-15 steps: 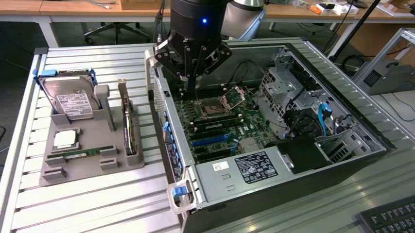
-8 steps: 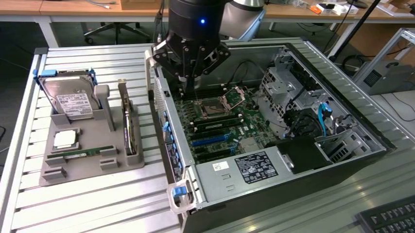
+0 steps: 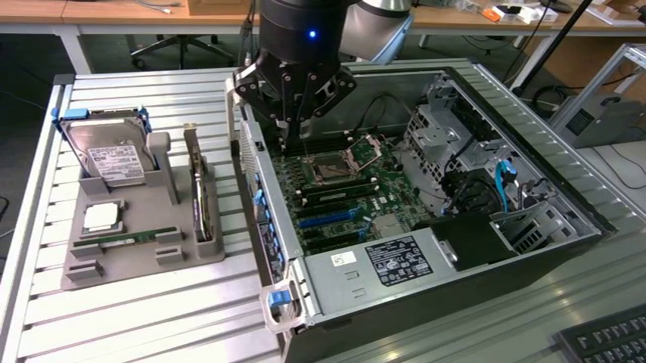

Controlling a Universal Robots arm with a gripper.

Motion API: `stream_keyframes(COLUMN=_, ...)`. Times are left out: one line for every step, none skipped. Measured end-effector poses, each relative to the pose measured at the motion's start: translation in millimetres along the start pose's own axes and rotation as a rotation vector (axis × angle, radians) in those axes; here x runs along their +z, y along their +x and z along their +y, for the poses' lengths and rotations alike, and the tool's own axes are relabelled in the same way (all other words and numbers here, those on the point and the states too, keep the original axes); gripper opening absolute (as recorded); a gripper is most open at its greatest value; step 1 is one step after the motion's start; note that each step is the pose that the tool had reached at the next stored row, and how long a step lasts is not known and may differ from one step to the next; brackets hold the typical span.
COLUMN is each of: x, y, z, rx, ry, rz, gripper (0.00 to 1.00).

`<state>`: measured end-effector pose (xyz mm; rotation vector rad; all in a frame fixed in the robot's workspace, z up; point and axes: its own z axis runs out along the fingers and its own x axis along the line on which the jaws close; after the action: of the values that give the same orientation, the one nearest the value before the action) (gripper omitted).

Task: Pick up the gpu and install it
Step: 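Reach for the gpu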

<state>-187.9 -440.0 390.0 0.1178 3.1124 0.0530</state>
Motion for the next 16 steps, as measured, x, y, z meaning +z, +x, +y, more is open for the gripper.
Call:
stream_keyframes(x=0.1, y=0.3, z=-0.1, rx=0.000, ry=0.0000, rz=-0.0001, gripper=0.11)
stream_keyframes(x=0.0, y=0.7, z=-0.3, rx=0.000, ry=0.0000, rz=0.0000, gripper=0.11)
stream_keyframes(x=0.0, y=1.1, z=-0.5, rx=0.000, ry=0.0000, rz=0.0001, gripper=0.11)
stream_keyframes(x=0.0, y=1.5, z=-0.6, rx=0.000, ry=0.0000, rz=0.0000, gripper=0.11)
stream_keyframes(x=0.1, y=1.7, z=-0.7, rx=0.000, ry=0.0000, rz=0.0000, gripper=0.11)
stream_keyframes(x=0.1, y=1.9, z=-0.7, rx=0.000, ry=0.0000, rz=0.0000, gripper=0.11)
stream_keyframes(x=0.1, y=2.1, z=-0.8, rx=0.000, ry=0.0000, rz=0.0000, gripper=0.11)
stream_keyframes(x=0.1, y=2.2, z=-0.9, rx=0.000, ry=0.0000, rz=0.0000, gripper=0.11)
stream_keyframes(x=0.1, y=2.4, z=-1.0, rx=0.000, ry=0.0000, rz=0.0000, gripper=0.11)
stream_keyframes(x=0.1, y=2.6, z=-1.1, rx=0.000, ry=0.0000, rz=0.0000, gripper=0.11)
stream_keyframes(x=0.1, y=2.8, z=-1.2, rx=0.000, ry=0.0001, rz=0.0000, gripper=0.11)
stream_keyframes(x=0.1, y=3.0, z=-1.3, rx=0.000, ry=0.0000, rz=0.0000, gripper=0.11)
stream_keyframes(x=0.1, y=3.2, z=-1.4, rx=0.000, ry=0.0000, rz=0.0000, gripper=0.11)
stream_keyframes(x=0.1, y=3.4, z=-1.6, rx=0.000, ry=0.0000, rz=0.0000, gripper=0.11)
stream_keyframes(x=0.1, y=3.7, z=-1.8, rx=0.000, ry=0.0000, rz=0.0000, gripper=0.11)
stream_keyframes(x=0.1, y=3.9, z=-2.0, rx=0.000, ry=0.0000, rz=0.0000, gripper=0.11)
